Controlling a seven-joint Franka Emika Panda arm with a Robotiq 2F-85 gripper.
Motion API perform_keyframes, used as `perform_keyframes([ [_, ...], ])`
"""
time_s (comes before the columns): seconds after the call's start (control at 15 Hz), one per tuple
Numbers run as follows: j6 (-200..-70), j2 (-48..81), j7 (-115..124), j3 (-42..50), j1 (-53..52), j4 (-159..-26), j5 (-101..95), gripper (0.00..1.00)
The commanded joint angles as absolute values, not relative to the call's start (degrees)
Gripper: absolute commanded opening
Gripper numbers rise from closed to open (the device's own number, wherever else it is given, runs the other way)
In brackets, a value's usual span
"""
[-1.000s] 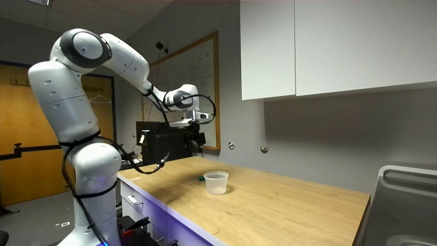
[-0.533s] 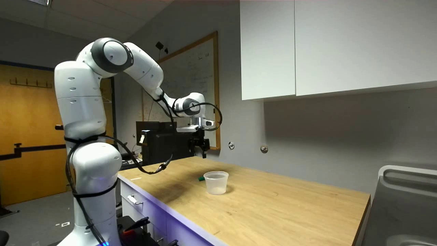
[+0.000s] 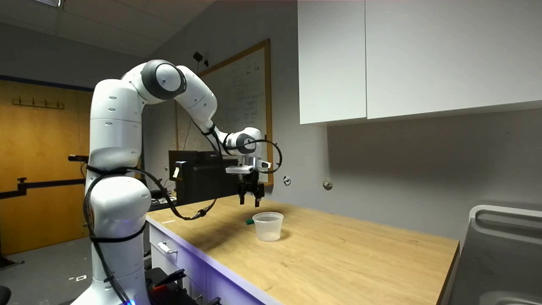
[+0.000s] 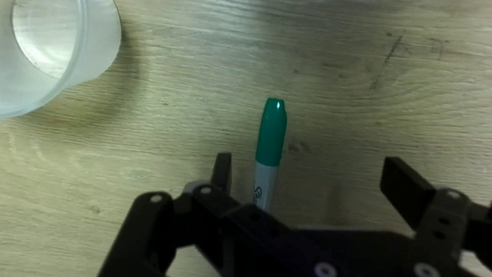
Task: Plcae the marker in the bowl
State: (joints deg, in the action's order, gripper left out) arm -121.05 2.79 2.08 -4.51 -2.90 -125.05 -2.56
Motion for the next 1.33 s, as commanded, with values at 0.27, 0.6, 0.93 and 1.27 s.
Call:
perform_keyframes([
  [0.27,-117.9,11.2,2.3,-3.8,-3.4,-119.0,-3.3,1.0],
  [0.6,-117.7,13.6,2.2,-3.8,-3.6,-117.4,-3.3,0.67],
  [0.93,-116.5,14.3,2.3,-3.8,-3.6,-116.1,-3.3,0.27],
  [1.27,-116.2,12.6,2.9,-3.6,-3.6,-115.7,-3.3,0.06],
])
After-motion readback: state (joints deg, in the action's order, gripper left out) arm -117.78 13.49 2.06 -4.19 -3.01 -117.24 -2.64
